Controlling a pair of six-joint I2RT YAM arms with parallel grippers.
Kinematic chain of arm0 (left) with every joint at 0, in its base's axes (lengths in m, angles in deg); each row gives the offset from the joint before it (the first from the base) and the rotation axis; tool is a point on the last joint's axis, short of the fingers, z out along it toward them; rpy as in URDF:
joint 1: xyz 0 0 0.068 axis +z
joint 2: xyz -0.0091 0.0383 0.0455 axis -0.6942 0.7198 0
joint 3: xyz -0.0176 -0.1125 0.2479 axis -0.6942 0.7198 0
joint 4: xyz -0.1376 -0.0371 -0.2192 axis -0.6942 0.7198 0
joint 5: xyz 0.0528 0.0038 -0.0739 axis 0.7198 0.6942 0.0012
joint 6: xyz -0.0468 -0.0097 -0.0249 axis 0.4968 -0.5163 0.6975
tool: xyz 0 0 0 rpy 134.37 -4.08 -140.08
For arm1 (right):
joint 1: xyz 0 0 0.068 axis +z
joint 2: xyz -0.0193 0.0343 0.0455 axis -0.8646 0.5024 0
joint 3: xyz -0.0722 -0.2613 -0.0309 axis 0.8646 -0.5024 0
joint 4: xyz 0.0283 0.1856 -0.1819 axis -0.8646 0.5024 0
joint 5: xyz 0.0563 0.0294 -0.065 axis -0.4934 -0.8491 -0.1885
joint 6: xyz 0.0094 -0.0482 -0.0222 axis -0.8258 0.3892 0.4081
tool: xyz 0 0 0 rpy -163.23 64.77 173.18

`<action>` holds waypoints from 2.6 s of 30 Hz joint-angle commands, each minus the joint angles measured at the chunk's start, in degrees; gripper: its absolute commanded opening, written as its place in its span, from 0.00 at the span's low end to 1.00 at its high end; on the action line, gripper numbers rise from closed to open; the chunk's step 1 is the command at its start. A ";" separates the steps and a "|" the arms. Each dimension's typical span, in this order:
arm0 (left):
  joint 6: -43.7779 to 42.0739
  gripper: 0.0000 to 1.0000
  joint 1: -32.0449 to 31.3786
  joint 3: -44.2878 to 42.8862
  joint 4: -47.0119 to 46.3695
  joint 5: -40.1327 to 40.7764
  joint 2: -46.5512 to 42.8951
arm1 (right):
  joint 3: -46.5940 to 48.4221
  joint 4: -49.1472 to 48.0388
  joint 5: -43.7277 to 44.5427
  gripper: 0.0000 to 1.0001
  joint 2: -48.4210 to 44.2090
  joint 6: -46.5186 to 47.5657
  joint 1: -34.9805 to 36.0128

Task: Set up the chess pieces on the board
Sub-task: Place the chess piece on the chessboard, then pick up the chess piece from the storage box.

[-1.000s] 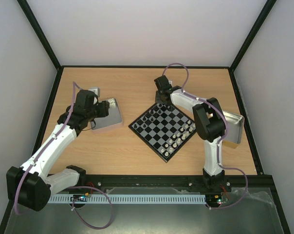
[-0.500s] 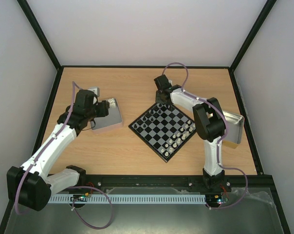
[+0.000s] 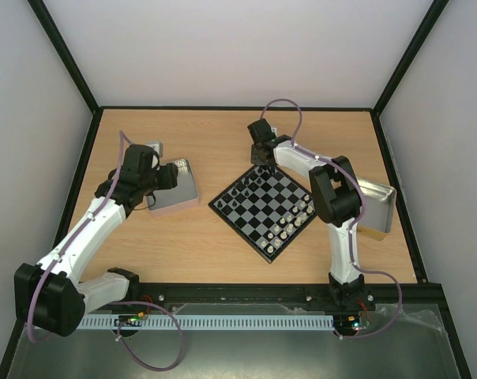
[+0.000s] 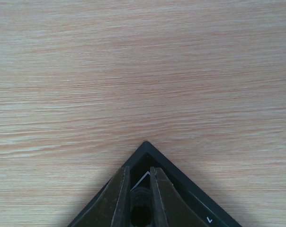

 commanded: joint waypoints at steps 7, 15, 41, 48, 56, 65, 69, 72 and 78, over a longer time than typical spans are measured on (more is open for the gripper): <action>0.27 0.61 0.69 0.60 -0.60 -1.62 0.85 | 0.24 2.95 3.52 0.07 0.07 0.37 -0.14; 0.27 0.61 0.87 0.59 -0.64 -2.19 1.24 | -0.47 3.35 4.02 0.07 -1.23 0.27 -0.13; 17.60 0.43 4.23 -4.56 -9.30 2.05 24.23 | -15.03 -9.83 1.89 0.29 -22.81 -2.52 -0.17; 19.05 0.40 4.13 -8.69 -13.53 4.80 34.80 | -19.70 -11.86 0.73 0.29 -27.11 -2.78 -0.11; 18.80 0.31 4.03 -14.07 -13.83 7.53 42.83 | -21.24 -12.83 0.03 0.29 -28.53 -3.41 -0.16; 17.06 0.25 4.03 -16.82 -12.13 6.31 47.10 | -22.20 -13.46 -0.33 0.28 -30.46 -4.33 -0.12; 16.51 0.24 4.03 -16.95 -11.15 5.25 47.90 | -22.49 -13.57 -0.52 0.28 -30.84 -4.64 -0.14; 16.16 0.16 4.06 -17.51 -9.89 6.60 48.22 | -22.49 -13.57 -0.76 0.28 -31.12 -4.81 -0.13; 15.45 0.02 4.04 -18.59 -7.06 8.37 46.91 | -22.66 -13.46 -0.99 0.27 -32.03 -4.97 -0.18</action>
